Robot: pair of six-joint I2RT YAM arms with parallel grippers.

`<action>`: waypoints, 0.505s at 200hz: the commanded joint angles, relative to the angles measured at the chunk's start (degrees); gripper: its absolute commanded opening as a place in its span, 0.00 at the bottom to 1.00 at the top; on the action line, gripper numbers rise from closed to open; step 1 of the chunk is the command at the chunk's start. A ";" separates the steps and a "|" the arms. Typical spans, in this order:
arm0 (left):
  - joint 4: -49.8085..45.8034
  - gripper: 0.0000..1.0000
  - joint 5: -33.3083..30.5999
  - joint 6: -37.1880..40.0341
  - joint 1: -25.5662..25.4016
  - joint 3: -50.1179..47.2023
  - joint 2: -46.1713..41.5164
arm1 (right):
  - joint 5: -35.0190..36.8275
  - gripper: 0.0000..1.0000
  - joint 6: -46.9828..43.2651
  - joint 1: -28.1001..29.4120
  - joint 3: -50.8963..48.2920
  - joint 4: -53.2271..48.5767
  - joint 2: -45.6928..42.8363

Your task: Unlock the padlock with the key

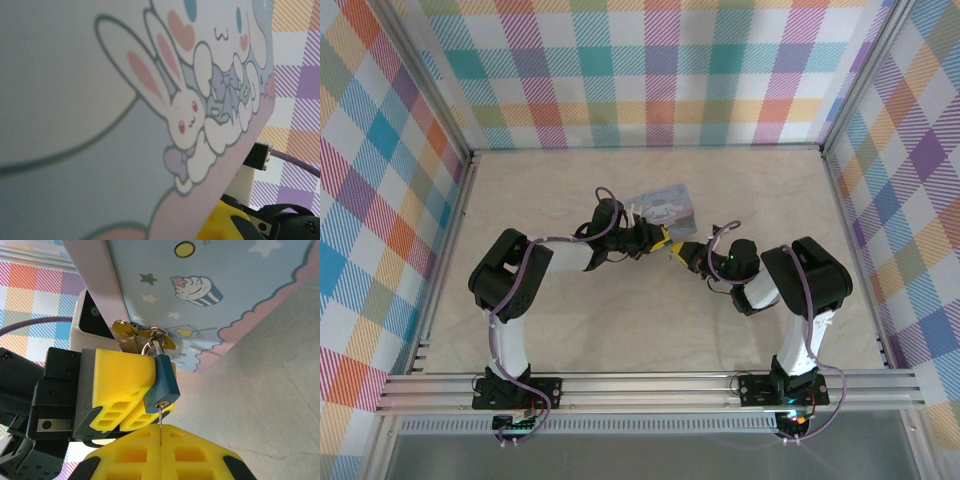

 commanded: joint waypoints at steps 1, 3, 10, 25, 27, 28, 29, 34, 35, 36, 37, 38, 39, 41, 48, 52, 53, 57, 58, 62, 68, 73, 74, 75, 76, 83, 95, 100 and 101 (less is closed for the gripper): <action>3.64 0.10 2.45 -1.69 0.35 -0.98 -1.18 | 1.11 0.00 -0.72 0.30 1.69 2.21 0.83; 3.68 0.10 2.52 -1.71 0.35 -1.01 -1.18 | 1.10 0.00 -0.75 0.30 1.67 2.21 0.84; 3.86 0.10 2.61 -1.85 0.35 -1.06 -1.24 | 1.32 0.00 -0.80 0.23 1.72 2.21 0.92; 3.85 0.10 2.69 -1.82 0.35 -0.96 -1.36 | 1.92 0.00 -1.06 0.29 1.46 2.21 0.80; 3.76 0.10 2.71 -1.81 0.35 -1.01 -1.38 | 1.97 0.00 -1.18 0.30 1.46 2.21 0.76; 3.75 0.10 2.71 -1.81 0.35 -0.97 -1.37 | 1.98 0.00 -1.19 0.26 1.46 2.21 0.76; 3.80 0.10 2.71 -1.81 0.35 -0.95 -1.36 | 1.98 0.00 -1.19 0.28 1.46 2.21 0.75; 3.96 0.10 2.78 -1.88 0.35 -1.01 -1.36 | 1.94 0.00 -1.24 0.28 1.53 2.21 0.67; 3.99 0.10 2.79 -1.89 0.35 -1.01 -1.36 | 1.92 0.00 -1.22 0.29 1.54 2.21 0.71; 3.96 0.10 2.84 -1.89 0.35 -1.06 -1.36 | 1.91 0.00 -1.21 0.30 1.59 2.21 0.69; 3.99 0.10 2.86 -1.89 0.35 -1.00 -1.36 | 1.90 0.00 -1.20 0.30 1.61 2.21 0.67; 4.00 0.10 2.83 -1.89 0.35 -1.01 -1.40 | 1.85 0.00 -1.24 0.30 1.62 2.21 0.67; 4.01 0.10 2.86 -1.89 0.31 -1.06 -1.42 | 1.83 0.00 -1.26 0.30 1.67 2.21 0.67; 4.02 0.10 2.88 -1.89 0.27 -1.08 -1.40 | 1.77 0.00 -1.17 0.30 1.77 2.21 0.73; 4.07 0.10 3.01 -1.98 0.28 -1.07 -1.29 | 1.72 0.00 -0.82 0.30 2.02 2.24 0.75; 4.25 0.10 3.06 -2.02 0.27 -1.15 -1.27 | 1.72 0.00 -0.60 0.30 2.15 2.26 0.82; 4.31 0.10 3.06 -2.05 0.27 -1.13 -1.27 | 1.76 0.00 -0.50 0.30 2.20 2.28 0.78; 4.54 0.10 3.13 -2.11 0.26 -1.19 -1.21 | 1.72 0.00 -0.06 0.25 2.39 2.28 0.75; 4.58 0.10 3.18 -2.13 0.26 -1.20 -1.20 | 1.72 0.00 0.07 0.28 2.45 2.29 0.80; 4.76 0.10 3.24 -2.23 0.26 -1.31 -1.18 | 1.64 0.00 0.58 0.28 2.64 2.29 0.75; 4.91 0.10 3.33 -2.40 0.26 -1.36 -1.18 | 1.55 0.00 1.33 0.27 3.04 2.29 0.54; 5.32 0.10 3.33 -2.46 0.24 -1.51 -1.23 | 1.61 0.00 2.08 0.39 3.27 2.29 0.39; 5.37 0.10 3.33 -2.49 0.21 -1.53 -1.21 | 1.62 0.00 2.25 0.35 3.29 2.29 0.31; 5.40 0.10 3.33 -2.50 0.23 -1.58 -1.19 | 1.67 0.00 2.42 0.37 3.29 2.29 0.26; 5.50 0.10 3.33 -2.50 0.25 -1.61 -1.19 | 1.74 0.00 2.59 0.34 3.34 2.29 0.24; 5.83 0.09 3.33 -2.59 0.18 -1.79 -1.19 | 2.18 0.00 3.64 0.39 3.47 2.29 -0.11; 6.29 0.09 3.41 -2.79 0.18 -1.84 -1.20 | 2.74 0.00 5.79 0.39 3.73 2.29 -0.47; 6.30 0.09 3.42 -2.86 0.17 -1.73 -1.23 | 2.86 0.00 6.77 0.35 3.89 2.29 -0.56; 6.30 0.09 3.42 -2.86 0.17 -1.73 -1.21 | 2.86 0.00 6.92 0.37 3.90 2.29 -0.56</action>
